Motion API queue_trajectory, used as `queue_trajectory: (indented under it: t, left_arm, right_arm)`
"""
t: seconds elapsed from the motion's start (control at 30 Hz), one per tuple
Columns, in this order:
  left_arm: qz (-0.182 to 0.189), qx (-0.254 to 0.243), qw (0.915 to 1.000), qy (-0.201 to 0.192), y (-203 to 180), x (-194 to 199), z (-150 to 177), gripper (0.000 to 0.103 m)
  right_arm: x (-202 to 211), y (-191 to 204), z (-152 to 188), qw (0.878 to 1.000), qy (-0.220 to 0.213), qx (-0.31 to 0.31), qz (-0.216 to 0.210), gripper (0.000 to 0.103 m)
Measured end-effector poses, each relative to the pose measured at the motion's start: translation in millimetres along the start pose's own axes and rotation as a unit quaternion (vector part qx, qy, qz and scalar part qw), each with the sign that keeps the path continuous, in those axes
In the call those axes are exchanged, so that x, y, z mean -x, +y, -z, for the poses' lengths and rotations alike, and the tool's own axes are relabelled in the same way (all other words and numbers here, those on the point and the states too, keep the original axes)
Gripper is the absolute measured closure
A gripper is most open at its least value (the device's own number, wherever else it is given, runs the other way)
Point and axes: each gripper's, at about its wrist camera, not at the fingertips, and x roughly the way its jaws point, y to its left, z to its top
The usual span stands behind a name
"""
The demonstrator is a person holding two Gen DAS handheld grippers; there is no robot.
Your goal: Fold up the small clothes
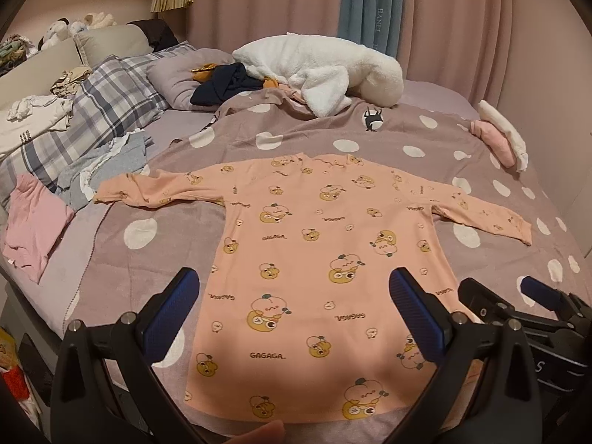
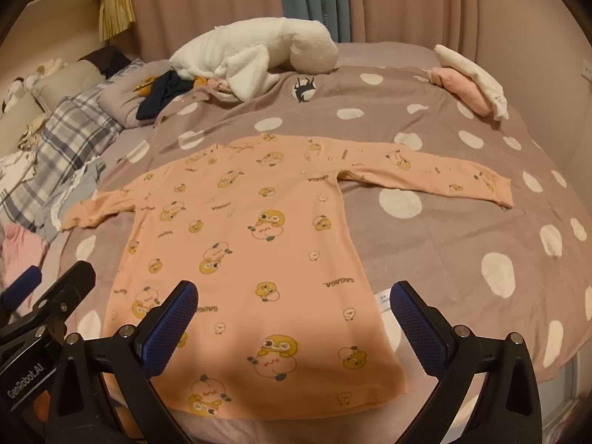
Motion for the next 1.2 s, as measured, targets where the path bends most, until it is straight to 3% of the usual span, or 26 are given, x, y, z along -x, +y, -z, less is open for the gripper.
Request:
queue_trajectory:
  t: [1.2]
  left_arm:
    - [-0.013,-0.015,0.9997,0.011,-4,-10,3,0.000]
  right_arm:
    - [-2,1,3,0.999,-0.007,0.032,0.032,0.000]
